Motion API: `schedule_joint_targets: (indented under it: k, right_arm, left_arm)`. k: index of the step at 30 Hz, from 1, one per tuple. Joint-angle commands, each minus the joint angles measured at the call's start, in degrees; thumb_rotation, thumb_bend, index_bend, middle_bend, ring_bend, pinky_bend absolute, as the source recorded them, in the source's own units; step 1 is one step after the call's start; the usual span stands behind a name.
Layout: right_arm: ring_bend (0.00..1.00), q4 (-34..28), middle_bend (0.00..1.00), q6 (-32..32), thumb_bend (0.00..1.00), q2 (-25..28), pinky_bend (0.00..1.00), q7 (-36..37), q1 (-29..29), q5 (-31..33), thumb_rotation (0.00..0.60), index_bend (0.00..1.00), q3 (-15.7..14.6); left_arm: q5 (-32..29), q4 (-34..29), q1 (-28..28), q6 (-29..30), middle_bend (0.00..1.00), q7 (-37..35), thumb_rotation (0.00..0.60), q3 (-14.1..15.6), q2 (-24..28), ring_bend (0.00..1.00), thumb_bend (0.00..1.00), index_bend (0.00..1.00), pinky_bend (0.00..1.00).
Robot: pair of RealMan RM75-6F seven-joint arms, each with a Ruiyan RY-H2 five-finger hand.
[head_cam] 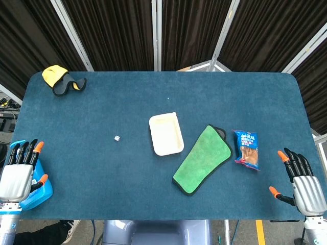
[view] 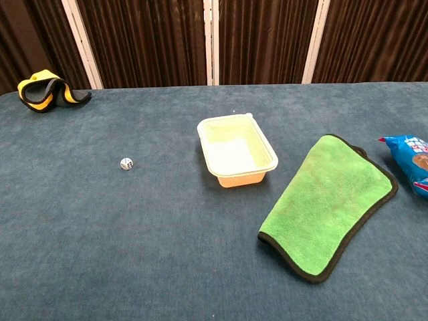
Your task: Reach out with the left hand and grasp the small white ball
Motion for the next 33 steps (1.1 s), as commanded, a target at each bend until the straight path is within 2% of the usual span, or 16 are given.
schedule_joint_targets:
  k: [1,9,13,16,20,22,24,33]
  right_arm:
    - [0.00,-0.1,0.00,0.1,0.09,0.1,0.00,0.0,0.0,-0.1,0.600,0.06,0.0]
    - [0.00,-0.3,0.00,0.4,0.09,0.4,0.00,0.3,-0.3,-0.1,0.600,0.06,-0.1]
    - [0.00,-0.8,0.00,0.1,0.09,0.7,0.00,0.0,-0.2,0.3,0.600,0.06,0.1]
    - [0.00,-1.0,0.00,-0.1,0.09,0.7,0.00,-0.1,-0.1,0.4,0.600,0.06,0.1]
    - [0.00,-1.0,0.00,-0.3,0.09,0.7,0.00,-0.1,0.0,0.3,0.600,0.06,0.1]
    - [0.00,-0.8,0.00,-0.3,0.09,0.6,0.00,0.0,0.1,0.1,0.600,0.06,0.1]
    - [0.00,-0.7,0.00,-0.5,0.09,0.6,0.00,0.2,0.1,0.2,0.600,0.06,0.0]
    - [0.00,0.6,0.00,-0.8,0.09,0.1,0.00,1.7,0.5,1.2,0.600,0.06,0.8]
  left_arm:
    - [0.0,0.1,0.0,-0.2,0.00,0.2,0.600,-0.1,-0.1,0.00,0.24,0.00,0.00]
    - [-0.8,-0.1,-0.9,-1.9,0.00,1.2,0.600,-1.0,-0.2,0.00,0.24,0.00,0.00]
    - [-4.6,-0.5,-5.3,-7.9,0.00,4.2,0.600,-4.0,-0.6,0.00,0.24,0.01,0.00]
    - [-7.5,0.4,-8.6,-11.9,0.00,6.8,0.600,-6.2,-1.4,0.00,0.25,0.08,0.00]
    - [-11.9,3.5,-13.6,-17.6,0.00,9.6,0.600,-9.1,-4.0,0.00,0.27,0.22,0.00]
    - [-14.4,5.7,-16.4,-20.6,0.00,11.0,0.600,-10.5,-6.0,0.00,0.27,0.26,0.00]
    - [-17.0,8.8,-19.7,-24.3,0.00,12.4,0.600,-11.6,-8.6,0.00,0.28,0.28,0.00]
    - [-24.6,20.7,-29.0,-32.8,0.00,15.2,0.600,-13.4,-18.3,0.00,0.29,0.36,0.00]
